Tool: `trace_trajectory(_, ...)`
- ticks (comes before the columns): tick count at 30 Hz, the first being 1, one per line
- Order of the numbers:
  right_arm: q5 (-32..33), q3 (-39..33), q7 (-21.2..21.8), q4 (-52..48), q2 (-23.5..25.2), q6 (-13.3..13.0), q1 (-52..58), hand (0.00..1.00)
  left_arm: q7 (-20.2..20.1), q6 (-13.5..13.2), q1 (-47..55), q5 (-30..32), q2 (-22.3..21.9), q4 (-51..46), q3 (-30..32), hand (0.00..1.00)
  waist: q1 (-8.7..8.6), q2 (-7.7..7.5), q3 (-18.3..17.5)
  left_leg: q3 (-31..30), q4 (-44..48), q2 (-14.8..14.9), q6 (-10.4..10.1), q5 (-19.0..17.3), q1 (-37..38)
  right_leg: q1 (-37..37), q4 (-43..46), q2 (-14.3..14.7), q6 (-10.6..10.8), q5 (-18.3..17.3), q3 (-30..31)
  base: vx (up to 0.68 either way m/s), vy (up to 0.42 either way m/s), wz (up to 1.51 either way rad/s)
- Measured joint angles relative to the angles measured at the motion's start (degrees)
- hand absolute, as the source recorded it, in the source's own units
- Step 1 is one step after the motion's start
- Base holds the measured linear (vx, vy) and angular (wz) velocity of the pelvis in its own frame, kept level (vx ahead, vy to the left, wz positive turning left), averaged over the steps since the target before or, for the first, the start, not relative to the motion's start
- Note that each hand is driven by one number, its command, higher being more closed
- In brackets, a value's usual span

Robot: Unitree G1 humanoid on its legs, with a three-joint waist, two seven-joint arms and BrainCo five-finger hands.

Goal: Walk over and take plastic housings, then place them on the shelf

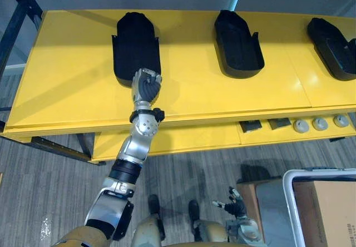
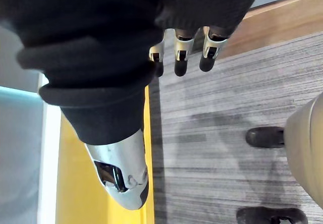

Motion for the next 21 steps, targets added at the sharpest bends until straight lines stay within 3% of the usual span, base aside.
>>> trace_trajectory(6, 0.0, 0.0, 0.0, 0.0, 0.0, -0.5, 0.0, 0.00, 0.3, 0.1, -1.1, 0.0, 0.1, -0.7, -0.3, 1.00, -0.14, -0.01, 0.0, -0.2, 0.1, 0.0, 0.0, 0.0, 0.0, 0.1, 0.0, 0.0, 0.0, 0.0, -0.1, 0.00, -0.002, 0.01)
trace_trajectory(10, 0.0, 0.0, -0.1, 0.0, 0.0, -0.6, 0.0, 0.00, 1.3, -0.3, -0.5, 0.0, 0.0, -11.7, -3.1, 1.00, -0.07, 0.08, 0.3, -1.5, 0.5, -0.2, 0.0, 0.0, -0.1, 0.8, -0.1, 0.0, 0.0, 0.0, -1.2, 0.00, -0.015, 0.14)
trace_trajectory(15, 0.1, 0.0, -0.1, 0.2, -0.1, -0.6, 0.0, 0.00, 2.1, -5.1, 3.9, -0.1, 0.9, -29.6, -4.5, 1.00, 1.38, 0.35, 0.7, -2.7, 0.6, -0.5, 0.0, 0.0, 2.0, 3.6, -0.1, -0.1, -0.2, -0.6, -2.1, -0.01, -0.015, 0.16)
trace_trajectory(18, 0.1, 0.1, -0.1, 0.6, -0.1, -0.6, -0.1, 0.00, 2.7, -8.5, 9.9, -0.2, 4.4, -40.7, -3.8, 1.00, 1.97, 0.57, 0.8, -3.9, 0.3, -0.6, 0.0, 0.0, 3.6, 5.5, 0.0, -0.2, -0.6, -1.3, -3.7, -0.04, -0.025, 0.26)
trace_trajectory(21, 0.0, -0.2, -0.1, 2.4, -0.4, -0.4, -0.1, 0.00, 2.7, -12.3, 19.7, -2.6, 6.4, -49.9, 4.8, 1.00, 3.06, 1.04, 1.0, -5.0, -0.5, -1.1, -0.1, 0.0, 5.8, 7.7, 1.1, -0.5, -0.6, -2.7, -5.3, -0.02, -0.024, 0.29)
